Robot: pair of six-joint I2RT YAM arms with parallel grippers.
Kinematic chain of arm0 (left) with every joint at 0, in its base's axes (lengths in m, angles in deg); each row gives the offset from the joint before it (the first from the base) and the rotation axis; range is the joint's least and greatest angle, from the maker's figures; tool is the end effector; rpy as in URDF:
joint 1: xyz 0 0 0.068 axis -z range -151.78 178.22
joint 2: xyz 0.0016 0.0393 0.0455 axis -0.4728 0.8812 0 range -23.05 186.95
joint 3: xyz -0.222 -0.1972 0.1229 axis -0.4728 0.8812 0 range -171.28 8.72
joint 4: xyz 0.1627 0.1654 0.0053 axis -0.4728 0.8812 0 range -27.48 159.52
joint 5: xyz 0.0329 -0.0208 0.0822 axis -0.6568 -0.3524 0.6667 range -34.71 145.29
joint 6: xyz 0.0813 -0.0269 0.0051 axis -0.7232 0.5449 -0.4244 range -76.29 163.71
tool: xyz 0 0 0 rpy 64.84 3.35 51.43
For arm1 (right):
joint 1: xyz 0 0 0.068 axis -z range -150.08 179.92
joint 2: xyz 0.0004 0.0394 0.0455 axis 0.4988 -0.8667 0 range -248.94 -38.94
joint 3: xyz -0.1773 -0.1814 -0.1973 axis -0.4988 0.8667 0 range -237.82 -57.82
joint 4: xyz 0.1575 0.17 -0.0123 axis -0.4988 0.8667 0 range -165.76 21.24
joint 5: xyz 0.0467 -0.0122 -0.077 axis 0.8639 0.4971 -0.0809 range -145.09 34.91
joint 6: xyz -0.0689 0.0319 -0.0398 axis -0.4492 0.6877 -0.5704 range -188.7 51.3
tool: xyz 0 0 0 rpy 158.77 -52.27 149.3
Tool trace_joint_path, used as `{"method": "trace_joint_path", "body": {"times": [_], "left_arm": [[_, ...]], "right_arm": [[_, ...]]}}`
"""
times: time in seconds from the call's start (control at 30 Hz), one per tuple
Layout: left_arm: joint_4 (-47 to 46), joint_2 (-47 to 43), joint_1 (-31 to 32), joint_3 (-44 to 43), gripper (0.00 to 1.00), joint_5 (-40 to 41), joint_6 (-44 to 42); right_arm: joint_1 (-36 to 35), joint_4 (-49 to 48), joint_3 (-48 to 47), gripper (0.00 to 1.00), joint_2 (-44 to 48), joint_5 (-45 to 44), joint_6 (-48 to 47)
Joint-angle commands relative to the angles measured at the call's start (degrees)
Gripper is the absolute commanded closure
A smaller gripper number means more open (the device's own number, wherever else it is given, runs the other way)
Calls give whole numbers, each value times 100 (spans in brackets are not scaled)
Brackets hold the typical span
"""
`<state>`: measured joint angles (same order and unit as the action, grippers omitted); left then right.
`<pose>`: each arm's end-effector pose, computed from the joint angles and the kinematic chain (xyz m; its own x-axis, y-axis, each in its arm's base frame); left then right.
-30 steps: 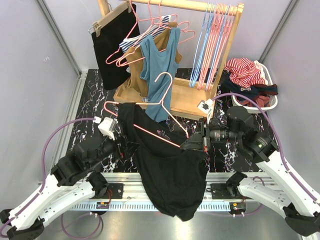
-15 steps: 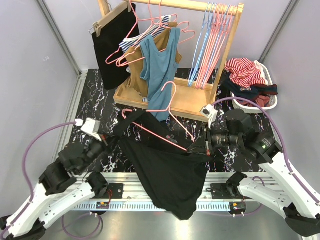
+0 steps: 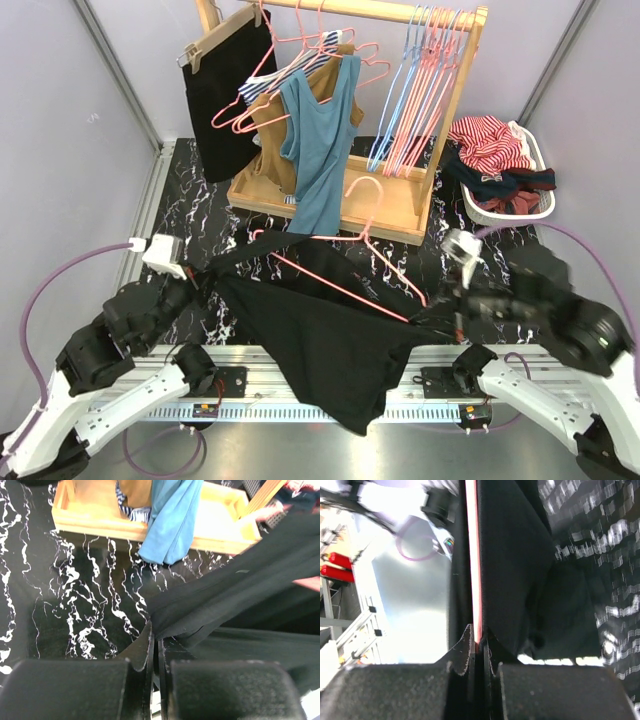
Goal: Remove the tank top from the hanger
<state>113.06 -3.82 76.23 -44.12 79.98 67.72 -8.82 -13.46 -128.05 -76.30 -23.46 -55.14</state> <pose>0.0266 0.0177 0.3434 -0.3440 -0.1703 -0.9234 0.2935 0.9146 -0.2780 0.0045 0.0546 0.4023 -0.5811 -0.2102 -0.7862 -0.7745 0.4397 0.4548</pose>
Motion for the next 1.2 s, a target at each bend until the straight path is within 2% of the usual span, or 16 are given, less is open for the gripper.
{"method": "trace_joint_path", "body": {"times": [0.0, 0.13, 0.2, 0.37, 0.67, 0.83, 0.87, 0.9, 0.93, 0.97, 1.03, 1.1, 1.17], "left_arm": [[193, 274, -11, -279, 100, 484, -37], [131, 222, -11, -472, 100, 520, -37], [96, 240, -20, -604, 100, 520, -45], [-176, 126, -11, -780, 100, 432, -72], [-282, 424, -20, -667, 100, 519, -177], [-282, 863, -20, -649, 98, -119, -204], [-238, 1038, -11, -666, 86, -270, -221], [-229, 1100, -11, -666, 63, -419, -230], [-238, 1145, -20, -658, 44, -699, -239], [-238, 1197, -20, -631, 1, -833, -248], [-221, 1198, -20, -622, 1, -1096, -230], [-229, 1093, -20, -587, 1, -1316, -221], [-316, 892, -11, -517, 1, -1510, -221]], "right_arm": [[-37, -61, -464, 100, 492, 491, -231], [-28, 457, -667, 100, 335, 1429, -363], [-28, 835, -614, 100, 212, 1459, -407], [-46, 897, -465, 100, 212, 1231, -328], [-90, 801, -561, 100, 335, 2407, -521], [-107, 810, -710, 100, 344, 2453, -556], [-99, 871, -772, 100, 318, 2183, -548], [-99, 897, -859, 100, 291, 1788, -539], [-99, 941, -1017, 100, 291, 801, -504], [-99, 881, -1079, 100, 317, 269, -408], [-99, 653, -1211, 100, 387, -1081, -145], [-99, 494, -1264, 100, 502, -1954, -12], [-99, 284, -1273, 100, 633, -2441, 155]]}}
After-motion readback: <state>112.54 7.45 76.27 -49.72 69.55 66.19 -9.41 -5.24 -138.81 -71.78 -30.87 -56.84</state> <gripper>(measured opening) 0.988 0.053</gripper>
